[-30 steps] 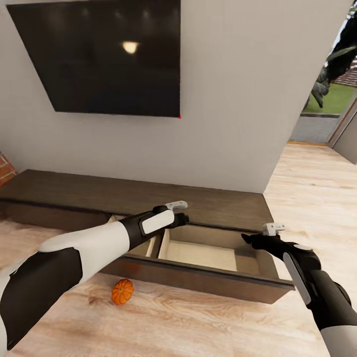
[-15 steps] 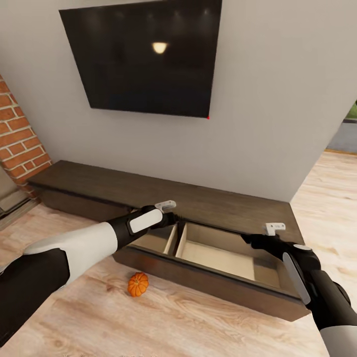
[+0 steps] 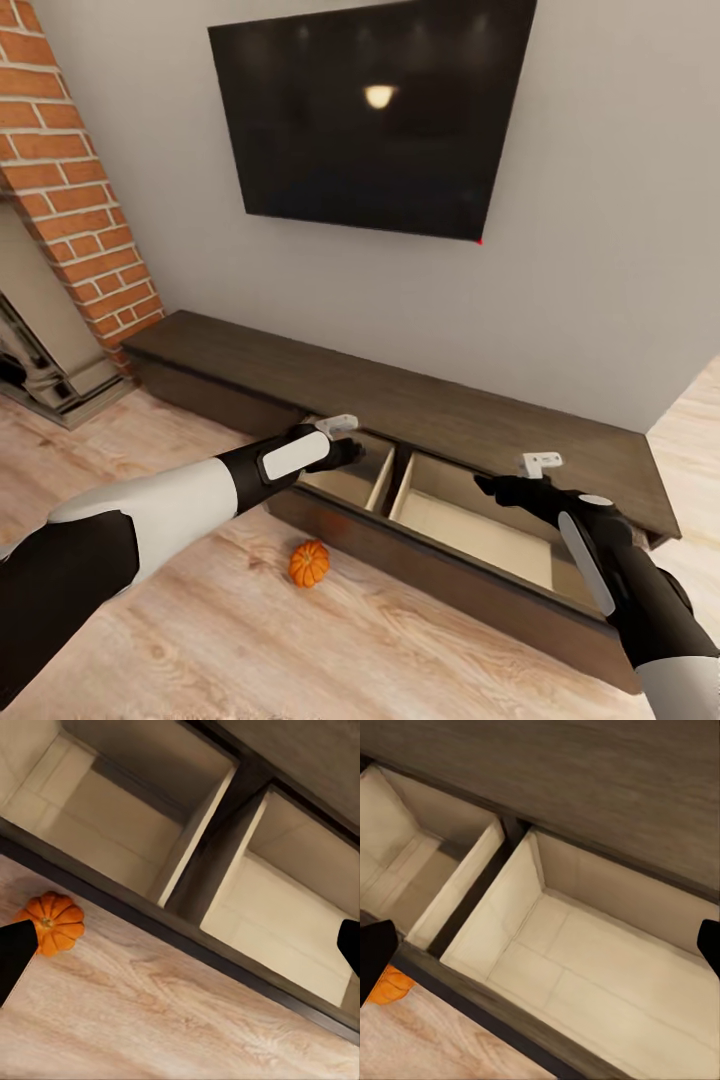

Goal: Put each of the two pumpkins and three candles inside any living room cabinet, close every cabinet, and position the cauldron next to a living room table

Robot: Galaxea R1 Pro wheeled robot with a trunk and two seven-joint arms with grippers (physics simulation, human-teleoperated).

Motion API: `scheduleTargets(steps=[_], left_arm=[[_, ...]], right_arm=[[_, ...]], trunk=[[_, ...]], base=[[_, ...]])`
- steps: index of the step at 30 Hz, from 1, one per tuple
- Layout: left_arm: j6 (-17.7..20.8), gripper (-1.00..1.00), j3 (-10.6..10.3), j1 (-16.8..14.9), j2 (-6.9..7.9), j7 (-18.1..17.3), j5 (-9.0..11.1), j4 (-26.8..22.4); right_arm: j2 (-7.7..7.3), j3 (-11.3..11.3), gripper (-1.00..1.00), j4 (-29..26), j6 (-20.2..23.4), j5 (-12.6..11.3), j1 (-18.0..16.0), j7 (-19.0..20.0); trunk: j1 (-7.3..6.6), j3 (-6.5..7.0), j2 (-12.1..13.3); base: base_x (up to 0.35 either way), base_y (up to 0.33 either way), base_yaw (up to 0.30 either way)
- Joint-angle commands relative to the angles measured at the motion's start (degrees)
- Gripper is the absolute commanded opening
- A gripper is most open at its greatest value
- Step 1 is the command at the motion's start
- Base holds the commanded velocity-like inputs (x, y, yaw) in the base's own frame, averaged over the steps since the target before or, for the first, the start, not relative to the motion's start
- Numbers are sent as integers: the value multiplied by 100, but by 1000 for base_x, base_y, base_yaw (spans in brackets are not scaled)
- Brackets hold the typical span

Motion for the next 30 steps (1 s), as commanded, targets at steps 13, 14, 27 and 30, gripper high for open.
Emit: scheduleTargets(steps=[13, 14, 27, 30], left_arm=[[2, 100, -8, 7, -3, 0, 0, 32], [2, 100, -8, 7, -3, 0, 0, 28], [4, 100, -8, 8, -3, 0, 0, 40], [5, 100, -8, 14, -3, -2, 0, 48]], right_arm=[[5, 26, 100, 46, -6, -1, 0, -1], [7, 29, 100, 48, -7, -1, 0, -1], [13, 219, 100, 70, -9, -10, 0, -16], [14, 226, 100, 140, -9, -5, 0, -19]], trunk=[[0, 0, 0], [0, 0, 0], [0, 0, 0], [0, 0, 0]], base=[[0, 0, 288], [0, 0, 288], [0, 0, 288], [0, 0, 288]])
